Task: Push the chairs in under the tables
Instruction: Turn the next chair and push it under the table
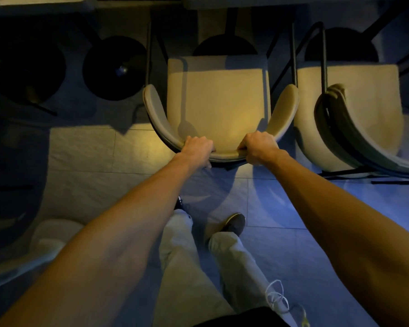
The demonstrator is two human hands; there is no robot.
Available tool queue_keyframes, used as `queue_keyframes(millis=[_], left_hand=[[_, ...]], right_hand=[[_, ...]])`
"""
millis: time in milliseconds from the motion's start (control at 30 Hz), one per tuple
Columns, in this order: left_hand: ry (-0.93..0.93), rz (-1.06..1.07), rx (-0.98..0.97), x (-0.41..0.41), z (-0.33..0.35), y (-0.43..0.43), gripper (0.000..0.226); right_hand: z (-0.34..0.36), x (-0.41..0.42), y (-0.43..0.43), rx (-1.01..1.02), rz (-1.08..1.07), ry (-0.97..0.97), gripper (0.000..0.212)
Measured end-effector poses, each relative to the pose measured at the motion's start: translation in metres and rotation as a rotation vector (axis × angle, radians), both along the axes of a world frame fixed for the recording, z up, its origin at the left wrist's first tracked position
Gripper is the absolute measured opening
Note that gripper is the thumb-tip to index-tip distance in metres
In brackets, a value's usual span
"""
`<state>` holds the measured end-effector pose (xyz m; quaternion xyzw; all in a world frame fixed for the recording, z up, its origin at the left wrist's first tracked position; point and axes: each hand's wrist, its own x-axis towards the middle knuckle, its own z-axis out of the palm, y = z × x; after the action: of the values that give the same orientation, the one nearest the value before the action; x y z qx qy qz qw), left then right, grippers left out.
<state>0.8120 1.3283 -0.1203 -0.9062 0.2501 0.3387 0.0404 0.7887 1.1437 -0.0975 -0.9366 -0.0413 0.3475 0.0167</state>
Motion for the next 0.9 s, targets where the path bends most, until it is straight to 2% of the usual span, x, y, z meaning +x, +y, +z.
queue_keyframes(millis=[300, 533, 700, 900], left_hand=[[0.055, 0.011, -0.029, -0.024, 0.007, -0.010, 0.058], [0.253, -0.025, -0.023, -0.023, 0.012, -0.010, 0.073], [0.323, -0.030, 0.009, -0.018, 0.007, -0.015, 0.076], [0.289, -0.014, -0.044, -0.024, 0.003, -0.010, 0.072]], right_hand=[[-0.004, -0.026, -0.015, 0.019, 0.008, 0.008, 0.038], [-0.007, -0.043, -0.023, 0.016, -0.006, 0.009, 0.039], [-0.011, -0.046, -0.024, 0.023, 0.013, 0.007, 0.037], [-0.006, -0.044, -0.028, 0.043, 0.012, 0.034, 0.042]])
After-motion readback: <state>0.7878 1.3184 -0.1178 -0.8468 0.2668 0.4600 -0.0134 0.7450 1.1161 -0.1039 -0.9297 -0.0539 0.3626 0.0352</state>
